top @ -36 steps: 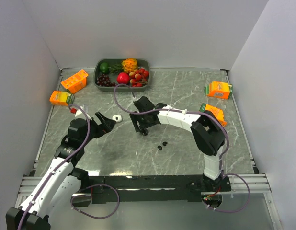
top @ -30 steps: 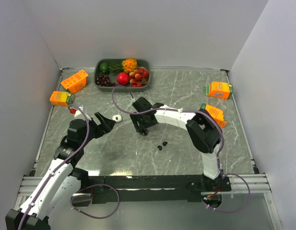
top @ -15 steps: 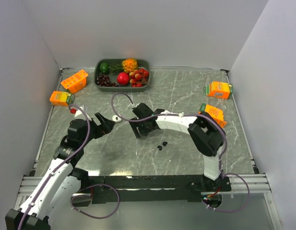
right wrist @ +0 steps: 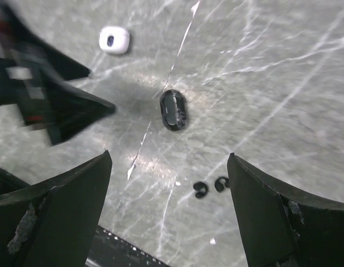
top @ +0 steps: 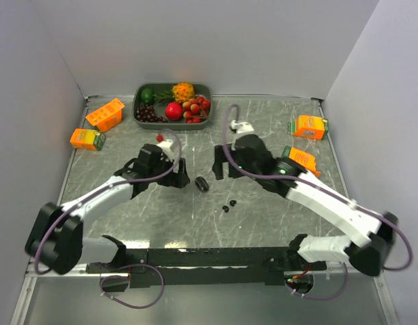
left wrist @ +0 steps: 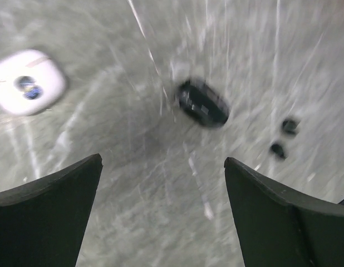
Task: Insert the wireless bluetooth earbuds into the charging case
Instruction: Pick up the charging case at the center of the board.
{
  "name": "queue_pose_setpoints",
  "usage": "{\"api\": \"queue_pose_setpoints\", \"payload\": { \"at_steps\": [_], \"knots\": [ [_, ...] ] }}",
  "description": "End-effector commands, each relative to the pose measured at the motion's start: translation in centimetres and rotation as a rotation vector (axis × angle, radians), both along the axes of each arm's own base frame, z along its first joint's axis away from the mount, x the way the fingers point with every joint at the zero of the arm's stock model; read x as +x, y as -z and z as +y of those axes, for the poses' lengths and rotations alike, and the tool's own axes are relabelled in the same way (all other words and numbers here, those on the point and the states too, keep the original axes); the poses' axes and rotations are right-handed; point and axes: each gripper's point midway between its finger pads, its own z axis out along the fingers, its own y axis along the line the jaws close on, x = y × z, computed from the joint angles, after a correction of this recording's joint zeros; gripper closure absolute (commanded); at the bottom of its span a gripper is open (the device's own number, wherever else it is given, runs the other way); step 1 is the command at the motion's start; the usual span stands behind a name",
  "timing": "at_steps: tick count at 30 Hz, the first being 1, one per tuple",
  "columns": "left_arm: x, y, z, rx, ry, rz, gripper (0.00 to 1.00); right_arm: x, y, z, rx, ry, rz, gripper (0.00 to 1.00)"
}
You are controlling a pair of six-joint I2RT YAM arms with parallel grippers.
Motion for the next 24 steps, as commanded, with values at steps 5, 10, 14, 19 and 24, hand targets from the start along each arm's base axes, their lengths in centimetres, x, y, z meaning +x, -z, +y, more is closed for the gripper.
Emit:
{"api": "queue_pose_setpoints", "payload": {
  "at_steps": [5,10,14,19,24],
  "knots": [
    [0.9,1.0,-4.5,0.041,0.462,-0.149,0.04,-3.2,-1.6,-3.9,0.053,0.014,-0.022,0.08],
    [2.6,0.2,-6.4,0.122,0.579,-0.245,0.04,-4.0,-1.8,-4.3,0.056,-0.013,-0.029,0.08],
    [2.9,2.5,-7.6,0.221,0.686,-0.242,0.04,-4.1,-1.6,-4.4,0.043,-0.023,-0.030,0.08],
    [3.0,4.6,-8.3,0.297,0.770,-0.220,0.04,-4.4,-1.2,-4.8,0.025,-0.026,-0.022,0.08],
    [2.9,5.5,-8.2,0.342,0.788,-0.208,0.04,-4.5,-1.2,-4.8,0.031,-0.029,-0.021,0.08]
  ]
}}
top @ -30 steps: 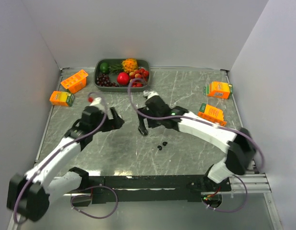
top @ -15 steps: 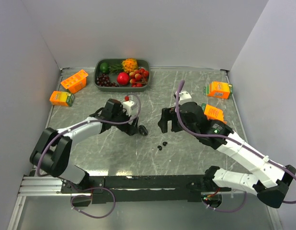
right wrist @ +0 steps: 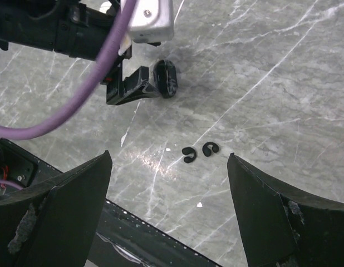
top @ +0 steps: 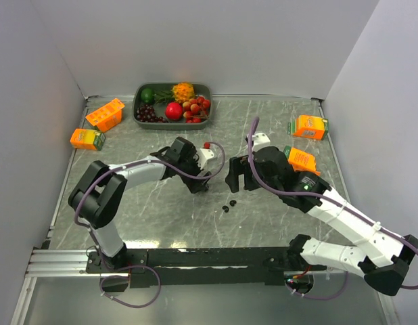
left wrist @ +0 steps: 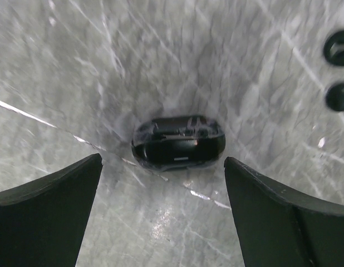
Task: Insert the wireless bluetooth earbuds into the charging case
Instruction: Pick up the charging case at the center of the board.
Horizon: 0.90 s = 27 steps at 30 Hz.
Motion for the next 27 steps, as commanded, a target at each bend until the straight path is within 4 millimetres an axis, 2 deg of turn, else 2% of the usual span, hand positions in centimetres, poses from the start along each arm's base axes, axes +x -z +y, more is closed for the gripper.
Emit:
{"api": "queue_pose_setpoints", "payload": {
  "at_steps": [1,13,23,27],
  "knots": [
    [0.8,-0.5,-0.3,0.036,0.050,-0.059,0.04,-0.2,-0.2,-0.2,0.010,-0.009,-0.010,0.08],
    [0.4,1.9,-2.1,0.109,0.069,-0.052,0.04,0.0,0.5,-0.4,-0.005,0.006,-0.006,0.08],
    [0.9,3.3,-1.3,0.171,-0.032,-0.043,0.04,-0.1,0.6,-0.7,-0.011,0.010,-0.007,0.08],
    [0.9,3.2,-0.9,0.170,-0.098,-0.033,0.04,-0.2,0.6,-0.8,-0.003,0.011,-0.007,0.08]
  ]
}}
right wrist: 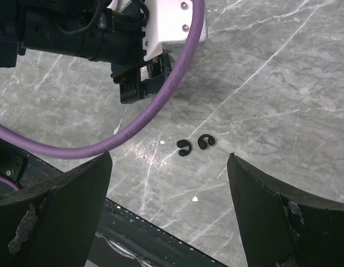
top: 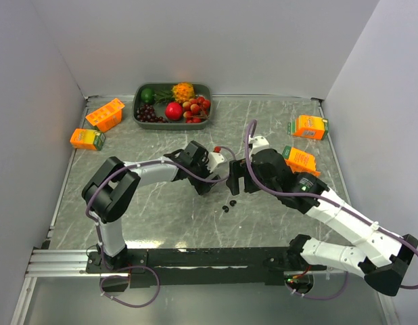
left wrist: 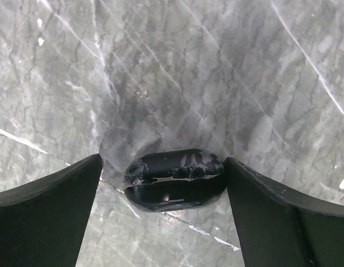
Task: Insert the wireless bluetooth earbuds into the charging case
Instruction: Pick up the charging case at the center of the board.
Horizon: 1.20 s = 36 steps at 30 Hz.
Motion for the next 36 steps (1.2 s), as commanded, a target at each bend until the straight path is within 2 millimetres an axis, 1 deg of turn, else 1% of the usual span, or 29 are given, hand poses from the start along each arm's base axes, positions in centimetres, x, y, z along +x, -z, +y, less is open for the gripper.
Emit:
{"api": "queue_pose_setpoints", "payload": {
  "at_steps": [1,8,11,12,16,17,19,20,21,23,24,27,28,32,33,36],
  "knots": [
    [0.5,0.4,0.7,0.029,-0.107,0.001,0.04,0.1,-0.9,-0.4,0.026,0.011,-0.030,0.08],
    [0.1,1.2,1.2,0.076,-0.201,0.060,0.04,-0.2,-1.0,-0.5,0.034,0.014,-0.024,0.08],
    [0.3,0.5,1.0,0.043,-0.228,0.042,0.04,-0.3,-1.0,-0.4,0.043,0.014,-0.021,0.08],
    [0.4,-0.2,0.8,0.021,-0.242,0.033,0.04,-0.3,-1.1,-0.4,0.047,0.013,-0.021,0.08],
    [1.1,-1.6,0.5,-0.017,-0.292,-0.002,0.04,-0.4,-0.9,-0.2,0.051,0.010,-0.012,0.08],
    [1.9,-1.9,0.9,-0.004,-0.334,-0.038,0.04,-0.4,-1.0,-0.3,0.054,0.011,-0.012,0.08],
    [2.8,-3.1,0.9,-0.032,-0.416,-0.061,0.04,-0.5,-1.1,-0.2,0.058,0.008,-0.014,0.08],
    [4.1,-3.7,1.9,-0.010,-0.498,-0.124,0.04,-0.5,-1.1,-0.2,0.060,0.009,-0.015,0.08],
    [4.8,-4.6,1.9,-0.032,-0.572,-0.140,0.04,-0.5,-1.3,-0.3,0.065,0.013,-0.019,0.08],
    [5.9,-5.4,2.4,-0.015,-0.651,-0.185,0.04,-0.5,-1.3,-0.4,0.067,0.015,-0.021,0.08],
    [6.9,-6.4,3.3,0.011,-0.738,-0.236,0.04,-0.5,-1.4,-0.5,0.067,0.017,-0.023,0.08],
    [7.3,-7.4,3.1,0.051,-0.762,-0.278,0.04,-0.6,-1.5,-0.7,0.070,0.024,-0.028,0.08],
    [7.1,-7.7,2.6,0.043,-0.750,-0.282,0.04,-0.7,-1.4,-0.8,0.069,0.024,-0.027,0.08],
    [6.6,-9.5,1.8,-0.054,-0.776,-0.287,0.03,-0.8,-1.4,-1.1,0.073,0.032,-0.029,0.08],
    [6.6,-10.1,1.6,-0.091,-0.794,-0.285,0.01,-0.8,-1.3,-1.1,0.073,0.035,-0.027,0.08],
    [6.1,-11.4,1.7,-0.208,-0.861,-0.262,0.00,-0.9,-1.3,-1.3,0.075,0.041,-0.031,0.08]
  ]
}}
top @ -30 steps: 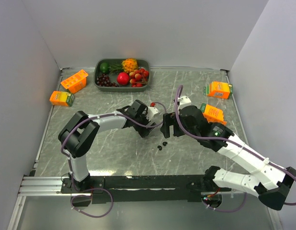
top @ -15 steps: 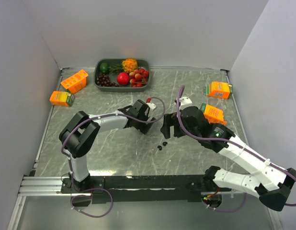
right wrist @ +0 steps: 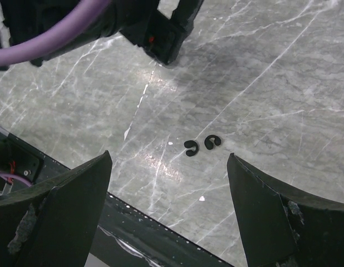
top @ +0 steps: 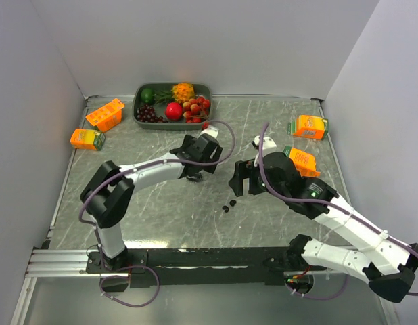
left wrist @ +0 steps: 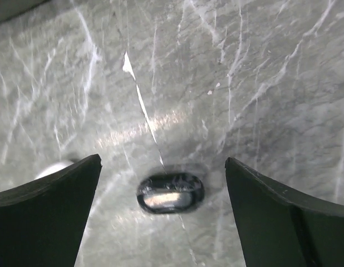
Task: Insert the wireless bluetooth earbuds into the charging case
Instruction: Pick up the charging case at the center of the board.
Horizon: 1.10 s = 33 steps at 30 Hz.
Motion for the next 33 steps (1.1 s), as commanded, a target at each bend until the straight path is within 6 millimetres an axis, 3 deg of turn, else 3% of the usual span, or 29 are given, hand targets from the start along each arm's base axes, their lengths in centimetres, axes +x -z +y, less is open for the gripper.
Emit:
{"api": "queue_pose_setpoints", "payload": {
  "at_steps": [1,2,4,8,10,12,14,17,18,22,33],
  "knots": [
    [0.2,-4.2,0.9,-0.209,-0.157,-0.088,0.07,-0.1,-0.1,-0.8,0.012,0.031,-0.009,0.08],
    [0.3,-4.9,1.2,-0.292,-0.246,-0.075,0.07,-0.1,-0.2,-0.8,0.015,0.031,-0.012,0.08],
    [0.1,-4.5,2.4,-0.299,-0.292,-0.010,0.04,-0.2,-0.4,-0.9,0.020,0.033,-0.016,0.08],
    [-0.8,-5.8,2.1,-0.490,-0.350,-0.030,0.04,-0.4,-0.5,-1.1,0.031,0.032,-0.023,0.08],
    [-1.3,-4.6,1.7,-0.496,-0.352,0.023,0.01,-0.4,-0.5,-1.2,0.031,0.038,-0.023,0.08],
    [-1.7,-2.2,0.9,-0.438,-0.377,0.142,0.03,-0.5,-0.7,-1.2,0.039,0.036,-0.023,0.08],
    [-1.8,0.4,0.0,-0.389,-0.385,0.226,0.06,-0.8,-1.2,-1.4,0.049,0.035,-0.029,0.08],
    [-3.3,2.4,-0.8,-0.380,-0.354,0.294,0.03,-1.1,-2.5,-1.7,0.074,0.035,-0.047,0.08],
    [-3.3,2.3,-1.6,-0.417,-0.328,0.293,0.03,-1.2,-3.1,-1.8,0.083,0.035,-0.060,0.08],
    [-3.6,3.3,-0.6,-0.357,-0.354,0.305,0.04,-1.3,-3.7,-2.2,0.086,0.039,-0.073,0.08],
    [-4.0,3.7,0.7,-0.301,-0.366,0.295,0.04,-1.1,-2.8,-1.7,0.075,0.031,-0.054,0.08]
  ]
}}
